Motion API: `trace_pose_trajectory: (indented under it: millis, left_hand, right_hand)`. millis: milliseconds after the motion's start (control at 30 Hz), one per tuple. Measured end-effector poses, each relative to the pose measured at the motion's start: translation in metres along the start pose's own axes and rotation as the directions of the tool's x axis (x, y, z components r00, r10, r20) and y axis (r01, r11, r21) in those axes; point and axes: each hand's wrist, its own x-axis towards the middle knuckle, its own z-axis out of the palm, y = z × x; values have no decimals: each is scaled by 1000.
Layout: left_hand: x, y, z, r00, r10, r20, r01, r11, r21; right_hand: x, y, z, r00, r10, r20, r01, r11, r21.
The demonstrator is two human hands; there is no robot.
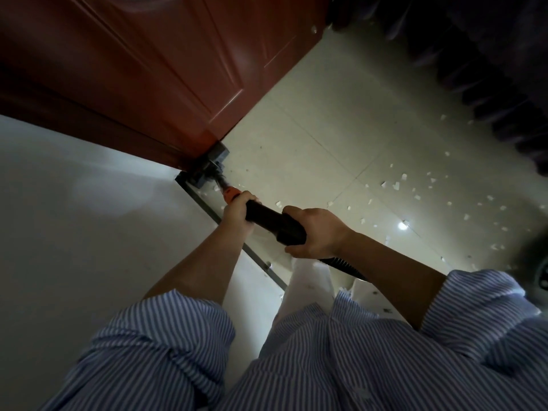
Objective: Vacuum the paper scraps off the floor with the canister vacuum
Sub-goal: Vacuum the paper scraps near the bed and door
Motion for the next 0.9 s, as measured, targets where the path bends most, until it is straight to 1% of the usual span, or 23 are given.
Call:
trace_pose_trajectory:
  millis: [200, 400, 533, 700, 900]
  left_hand:
    - [9, 5, 1, 1000, -5, -21, 6, 1000, 15]
    - [13, -4, -5, 998, -22, -57, 26, 998, 64]
    - [10, -13, -14, 998, -5, -62, 10, 997, 73]
    - [-7, -30, -20, 997, 35, -68, -29, 995, 94]
    - [-35, -72, -15, 995, 64, -76, -54, 990, 131]
  right_hand:
    - [17, -1, 7, 999, 33, 28, -32, 999, -42]
    - [14, 3, 19, 998, 49, 45, -48, 999, -24]
    - [6, 1, 32, 998, 25, 49, -25, 1000, -7]
    - [-15, 0, 42, 999, -3, 45, 2, 1000, 21]
    - [-66, 13, 45, 999, -32, 37, 31, 999, 27]
